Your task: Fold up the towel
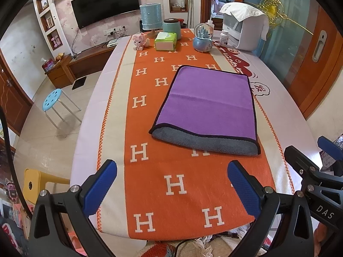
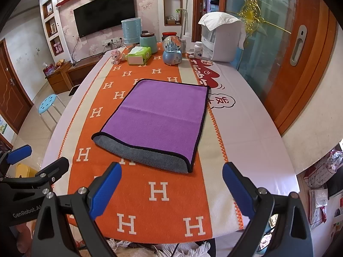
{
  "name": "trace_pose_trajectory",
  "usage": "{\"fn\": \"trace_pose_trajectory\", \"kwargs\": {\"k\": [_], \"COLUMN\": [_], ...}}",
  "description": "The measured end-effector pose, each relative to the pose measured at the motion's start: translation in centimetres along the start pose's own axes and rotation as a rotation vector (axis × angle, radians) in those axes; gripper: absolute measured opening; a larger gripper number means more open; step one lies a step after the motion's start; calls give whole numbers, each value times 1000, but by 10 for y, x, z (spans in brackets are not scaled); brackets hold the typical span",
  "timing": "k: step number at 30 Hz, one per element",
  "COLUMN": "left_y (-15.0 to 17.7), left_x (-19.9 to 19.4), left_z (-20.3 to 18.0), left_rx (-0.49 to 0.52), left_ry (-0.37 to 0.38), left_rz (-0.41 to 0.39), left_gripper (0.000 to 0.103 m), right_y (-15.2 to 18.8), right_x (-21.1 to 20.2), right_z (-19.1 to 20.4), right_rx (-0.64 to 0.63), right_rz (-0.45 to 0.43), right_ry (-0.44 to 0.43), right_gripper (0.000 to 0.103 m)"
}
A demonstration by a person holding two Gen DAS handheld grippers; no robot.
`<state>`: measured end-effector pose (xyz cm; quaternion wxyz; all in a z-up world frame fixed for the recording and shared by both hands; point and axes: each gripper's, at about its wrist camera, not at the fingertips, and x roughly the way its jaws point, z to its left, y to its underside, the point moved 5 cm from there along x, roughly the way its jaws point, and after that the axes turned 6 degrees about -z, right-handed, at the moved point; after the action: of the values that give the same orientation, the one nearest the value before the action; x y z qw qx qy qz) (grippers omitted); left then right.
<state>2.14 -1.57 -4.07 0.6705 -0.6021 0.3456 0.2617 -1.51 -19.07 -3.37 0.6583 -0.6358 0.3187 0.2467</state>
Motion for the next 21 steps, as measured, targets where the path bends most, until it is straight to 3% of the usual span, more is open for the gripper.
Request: {"fn": "trace_pose_trajectory", "kwargs": {"k": [12,21], "left_y": [-6,-25], "left_x": [2,3], "left_z": [4,13], "left_rx": [-1,22], "left_ry": [-2,67], "left_rz": [-39,-104], "left_gripper": [102,102], "right_y": [-1,-13], "right_x": [0,0], "right_z": [-1,-8], "right_rx": [0,9], "right_rz": [-5,-44], "right_ry": [6,14], "right_gripper": [96,94]}}
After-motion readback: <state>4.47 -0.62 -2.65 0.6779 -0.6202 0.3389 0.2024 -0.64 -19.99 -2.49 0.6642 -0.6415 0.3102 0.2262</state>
